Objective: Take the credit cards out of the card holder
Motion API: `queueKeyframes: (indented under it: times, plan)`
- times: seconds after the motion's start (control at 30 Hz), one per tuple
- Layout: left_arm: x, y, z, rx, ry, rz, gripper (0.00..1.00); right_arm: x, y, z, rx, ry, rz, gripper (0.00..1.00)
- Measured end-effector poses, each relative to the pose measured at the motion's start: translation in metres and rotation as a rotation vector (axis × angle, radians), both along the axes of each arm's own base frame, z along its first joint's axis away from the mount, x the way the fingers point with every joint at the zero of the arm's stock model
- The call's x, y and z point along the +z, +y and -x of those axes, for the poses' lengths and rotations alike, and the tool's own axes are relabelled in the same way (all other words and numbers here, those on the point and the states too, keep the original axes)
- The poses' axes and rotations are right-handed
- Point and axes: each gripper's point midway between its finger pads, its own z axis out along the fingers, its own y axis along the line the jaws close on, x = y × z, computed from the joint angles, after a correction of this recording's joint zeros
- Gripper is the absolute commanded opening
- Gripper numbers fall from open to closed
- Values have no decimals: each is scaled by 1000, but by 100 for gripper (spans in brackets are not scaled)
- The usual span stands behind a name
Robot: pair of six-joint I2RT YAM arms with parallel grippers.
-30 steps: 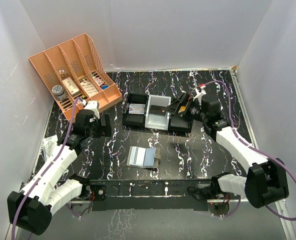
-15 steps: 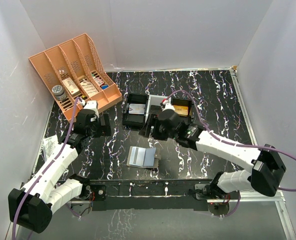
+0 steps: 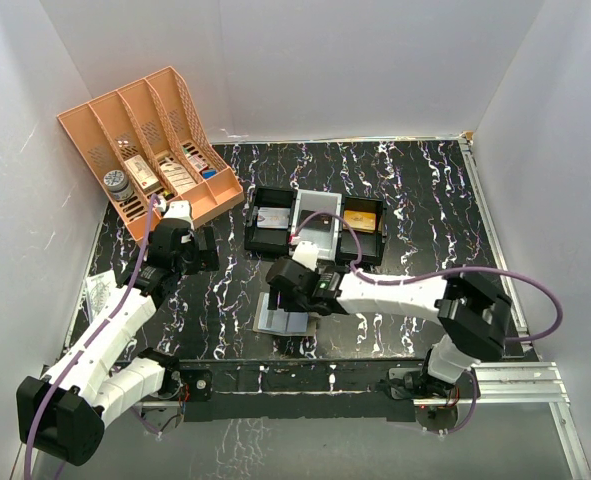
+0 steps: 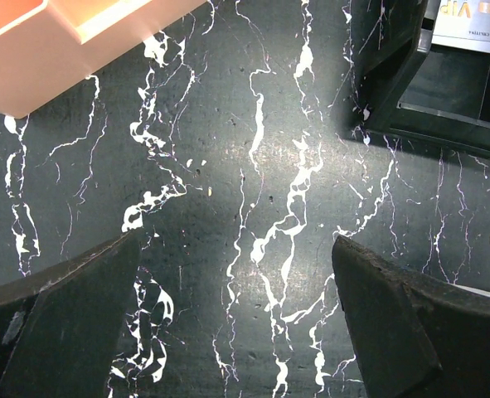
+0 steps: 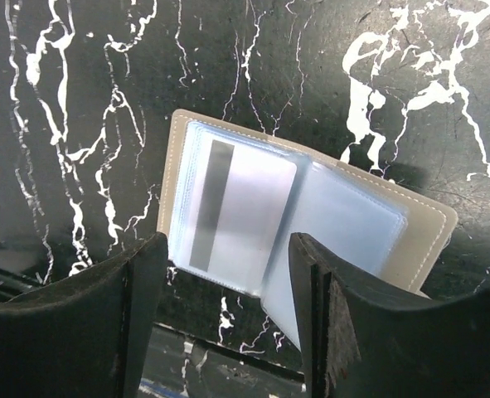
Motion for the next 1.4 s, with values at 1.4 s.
queueKeyframes:
  times: [1.4]
  plan:
    - [-3, 1, 0, 2, 13, -8, 99, -44, 24, -5, -10, 74, 121, 60]
